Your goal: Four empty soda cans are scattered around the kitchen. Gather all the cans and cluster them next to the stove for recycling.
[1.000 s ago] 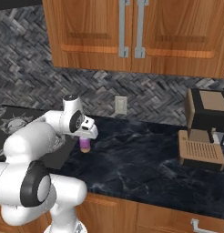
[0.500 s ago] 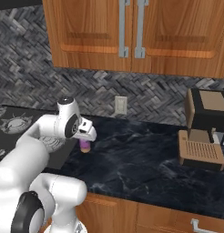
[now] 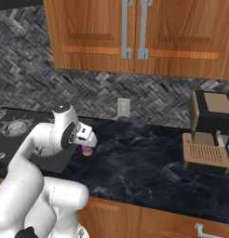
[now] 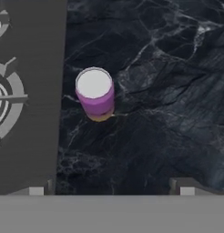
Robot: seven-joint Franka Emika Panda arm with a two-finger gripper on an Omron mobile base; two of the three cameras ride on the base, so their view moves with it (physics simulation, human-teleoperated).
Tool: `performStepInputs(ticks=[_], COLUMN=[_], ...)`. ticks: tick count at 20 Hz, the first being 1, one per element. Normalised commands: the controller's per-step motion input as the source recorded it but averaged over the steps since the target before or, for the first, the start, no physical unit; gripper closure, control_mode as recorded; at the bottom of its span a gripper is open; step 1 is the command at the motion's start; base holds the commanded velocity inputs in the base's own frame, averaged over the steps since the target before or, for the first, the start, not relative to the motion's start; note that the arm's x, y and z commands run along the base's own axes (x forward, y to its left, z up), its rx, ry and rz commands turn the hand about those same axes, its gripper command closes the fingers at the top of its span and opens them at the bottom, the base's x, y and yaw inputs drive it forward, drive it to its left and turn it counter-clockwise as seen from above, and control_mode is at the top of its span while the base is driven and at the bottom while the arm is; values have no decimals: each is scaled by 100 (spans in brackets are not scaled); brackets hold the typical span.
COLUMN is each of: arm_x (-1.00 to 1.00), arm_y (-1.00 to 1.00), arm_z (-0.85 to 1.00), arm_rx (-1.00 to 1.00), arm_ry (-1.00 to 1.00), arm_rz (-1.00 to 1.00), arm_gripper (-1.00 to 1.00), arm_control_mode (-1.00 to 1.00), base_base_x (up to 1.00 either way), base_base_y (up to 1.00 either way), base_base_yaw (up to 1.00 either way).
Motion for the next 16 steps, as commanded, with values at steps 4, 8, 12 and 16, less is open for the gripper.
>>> performStepInputs(ticks=[4, 8, 12, 16], arm_x=[-23, -16, -19, -21], arm_y=[-1, -4, -13, -9], arm_z=[16, 27, 34, 31], arm_rx=[0, 0, 0, 0], arm_ry=[-8, -6, 1, 8], arm_rz=[0, 0, 0, 0], arm_gripper=[-100, -100, -100, -100], arm_control_mode=[-100, -100, -100, -100], base_base_x=[0, 0, 0, 0], base_base_y=[0, 0, 0, 0], base_base_yaw=[0, 0, 0, 0])
